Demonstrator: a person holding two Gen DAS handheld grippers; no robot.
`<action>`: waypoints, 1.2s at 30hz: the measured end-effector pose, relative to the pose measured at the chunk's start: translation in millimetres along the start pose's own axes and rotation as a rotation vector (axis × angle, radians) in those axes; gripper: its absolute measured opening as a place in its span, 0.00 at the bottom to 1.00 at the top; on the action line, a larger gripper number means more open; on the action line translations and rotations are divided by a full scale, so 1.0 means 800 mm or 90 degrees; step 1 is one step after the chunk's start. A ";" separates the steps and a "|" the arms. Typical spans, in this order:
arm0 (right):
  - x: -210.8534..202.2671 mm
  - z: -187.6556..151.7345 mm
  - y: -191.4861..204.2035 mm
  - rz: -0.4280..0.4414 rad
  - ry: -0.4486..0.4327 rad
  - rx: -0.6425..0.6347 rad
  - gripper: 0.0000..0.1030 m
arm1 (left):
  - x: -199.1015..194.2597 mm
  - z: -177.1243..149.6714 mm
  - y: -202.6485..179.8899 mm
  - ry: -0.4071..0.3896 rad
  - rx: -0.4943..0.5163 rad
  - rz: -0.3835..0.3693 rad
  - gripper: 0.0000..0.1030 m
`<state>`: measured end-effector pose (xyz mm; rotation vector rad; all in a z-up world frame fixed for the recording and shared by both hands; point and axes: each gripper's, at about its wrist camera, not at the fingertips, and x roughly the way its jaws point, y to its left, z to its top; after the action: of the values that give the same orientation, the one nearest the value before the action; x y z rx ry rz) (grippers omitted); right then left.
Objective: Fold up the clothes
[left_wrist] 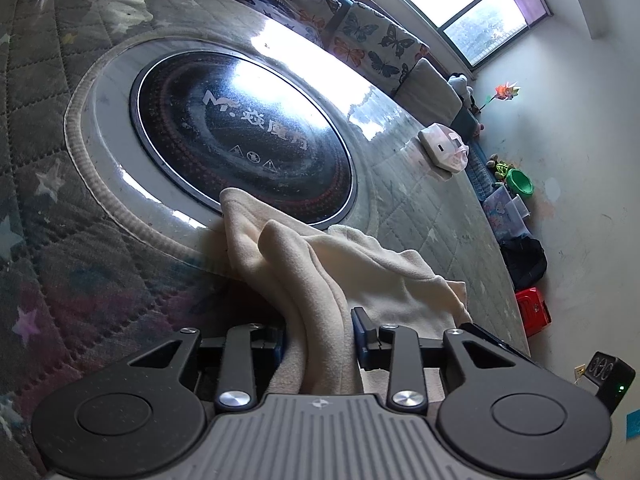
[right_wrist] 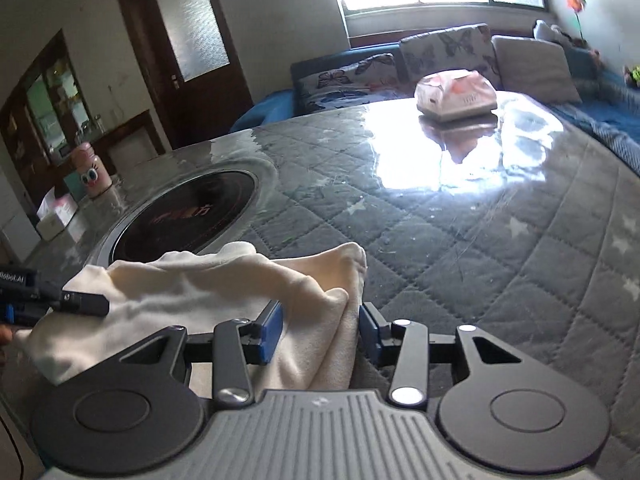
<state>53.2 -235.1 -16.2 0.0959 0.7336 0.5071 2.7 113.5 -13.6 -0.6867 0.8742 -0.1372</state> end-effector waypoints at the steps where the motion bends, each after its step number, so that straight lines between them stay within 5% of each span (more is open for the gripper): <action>1: 0.001 0.000 0.000 0.002 0.000 0.005 0.41 | 0.000 0.000 0.000 0.000 0.000 0.000 0.34; 7: 0.004 0.001 0.006 0.022 0.005 0.014 0.15 | 0.000 0.001 0.000 0.001 0.003 0.001 0.35; 17: 0.002 0.001 0.011 0.016 -0.002 0.012 0.22 | 0.001 0.002 -0.006 0.005 0.016 0.015 0.35; 22: 0.000 0.000 0.017 0.012 -0.009 0.003 0.11 | 0.001 0.003 -0.012 0.009 0.030 0.029 0.33; 36: -0.038 0.013 0.026 0.008 -0.070 -0.014 0.10 | 0.002 0.004 -0.043 0.007 0.104 0.068 0.26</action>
<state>32.4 -230.0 15.4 0.1074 0.6195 0.5181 11.7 88.1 7.9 -0.4858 0.8976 -0.1161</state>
